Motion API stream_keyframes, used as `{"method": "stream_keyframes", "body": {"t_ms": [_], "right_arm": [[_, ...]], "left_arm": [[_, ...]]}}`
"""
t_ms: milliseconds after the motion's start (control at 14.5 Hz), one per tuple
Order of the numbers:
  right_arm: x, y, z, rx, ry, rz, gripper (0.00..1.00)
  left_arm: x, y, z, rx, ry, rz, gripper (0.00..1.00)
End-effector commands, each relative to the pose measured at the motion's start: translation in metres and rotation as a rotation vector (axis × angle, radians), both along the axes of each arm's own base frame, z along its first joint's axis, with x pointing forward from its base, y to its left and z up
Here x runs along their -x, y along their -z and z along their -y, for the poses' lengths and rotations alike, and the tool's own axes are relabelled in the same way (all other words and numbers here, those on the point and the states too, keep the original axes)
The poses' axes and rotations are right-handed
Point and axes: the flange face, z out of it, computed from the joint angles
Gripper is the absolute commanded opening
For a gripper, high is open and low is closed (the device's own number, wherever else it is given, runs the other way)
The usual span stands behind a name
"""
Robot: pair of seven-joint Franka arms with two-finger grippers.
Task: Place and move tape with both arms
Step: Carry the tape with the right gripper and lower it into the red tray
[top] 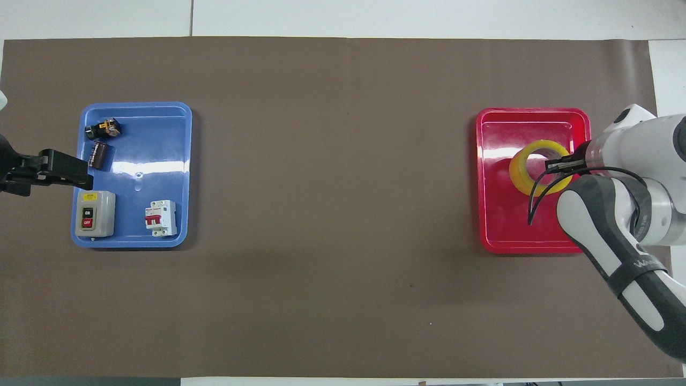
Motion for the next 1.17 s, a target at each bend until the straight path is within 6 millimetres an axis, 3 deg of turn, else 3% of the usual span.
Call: {"method": "stream_keyframes", "body": {"t_ms": [0,345,690,759,828,897,1103], "right_arm": [[-0.001,0.011,0.003,0.000,-0.023,0.044,0.00],[-0.006,0.031,0.004,-0.001,-0.016,0.053,0.00],[0.001,0.039,0.002,-0.004,-0.018,0.038,0.00],[0.001,0.040,0.000,-0.005,-0.018,0.033,0.13],[0.002,0.040,0.001,-0.005,-0.010,0.033,0.90],[0.002,0.040,0.000,-0.007,-0.004,0.029,1.00],[-0.004,0.019,-0.008,-0.016,0.054,0.047,1.00]], "left_arm": [[0.006,0.000,-0.001,0.012,0.002,0.004,1.00],[0.006,0.000,-0.001,0.012,0.002,0.004,1.00],[0.006,0.000,-0.001,0.012,0.002,0.004,1.00],[0.006,0.000,-0.001,0.012,0.002,0.004,1.00],[0.006,0.000,-0.001,0.012,0.002,0.004,1.00],[0.006,0.000,-0.001,0.012,0.002,0.004,1.00],[0.006,0.000,-0.002,0.012,0.001,0.004,1.00]]}}
